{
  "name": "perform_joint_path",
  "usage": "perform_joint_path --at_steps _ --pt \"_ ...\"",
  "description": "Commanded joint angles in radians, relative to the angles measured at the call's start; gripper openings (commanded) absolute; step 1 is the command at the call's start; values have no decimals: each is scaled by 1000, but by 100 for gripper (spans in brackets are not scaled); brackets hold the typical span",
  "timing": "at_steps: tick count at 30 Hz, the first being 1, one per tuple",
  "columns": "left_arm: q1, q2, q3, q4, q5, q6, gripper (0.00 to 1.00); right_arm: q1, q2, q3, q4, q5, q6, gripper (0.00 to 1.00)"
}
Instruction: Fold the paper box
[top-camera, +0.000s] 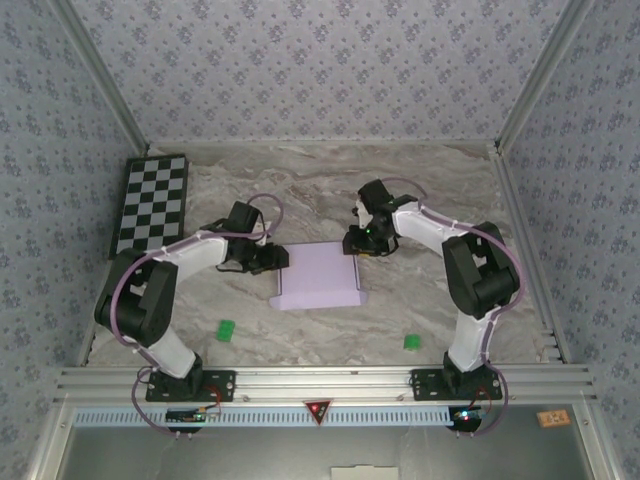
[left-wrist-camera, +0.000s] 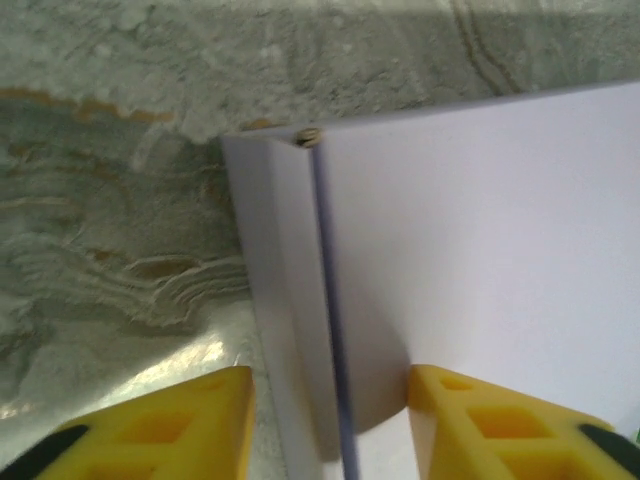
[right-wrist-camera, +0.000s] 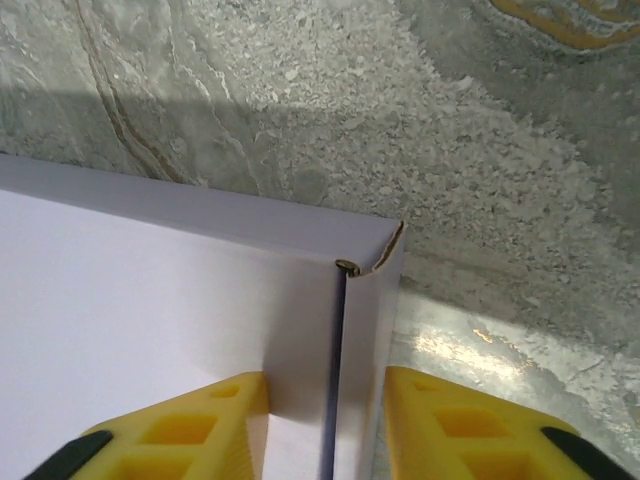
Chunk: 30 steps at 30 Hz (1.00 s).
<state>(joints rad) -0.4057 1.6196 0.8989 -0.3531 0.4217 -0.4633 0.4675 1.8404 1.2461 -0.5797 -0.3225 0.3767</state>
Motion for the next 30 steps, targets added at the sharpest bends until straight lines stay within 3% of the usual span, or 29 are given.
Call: perform_joint_path --at_steps 1,5,8,14,20,30 --pt "18 -43 58 -118 -75 65 52 4 -63 -32 -31 46 -19 42" --pt "51 -47 142 -193 -114 153 60 -25 -139 -71 1 55 -45 46" --pt "64 -30 206 -205 -64 238 65 -49 -203 -117 49 31 -66 49" --pt "24 127 431 -308 20 400 67 -73 -267 -127 71 -19 -157 49" --pt "-35 303 624 -424 62 555 64 -74 -358 -176 119 5 -184 49" --pt "-47 494 825 -618 151 740 52 -82 -402 -203 116 25 -174 49"
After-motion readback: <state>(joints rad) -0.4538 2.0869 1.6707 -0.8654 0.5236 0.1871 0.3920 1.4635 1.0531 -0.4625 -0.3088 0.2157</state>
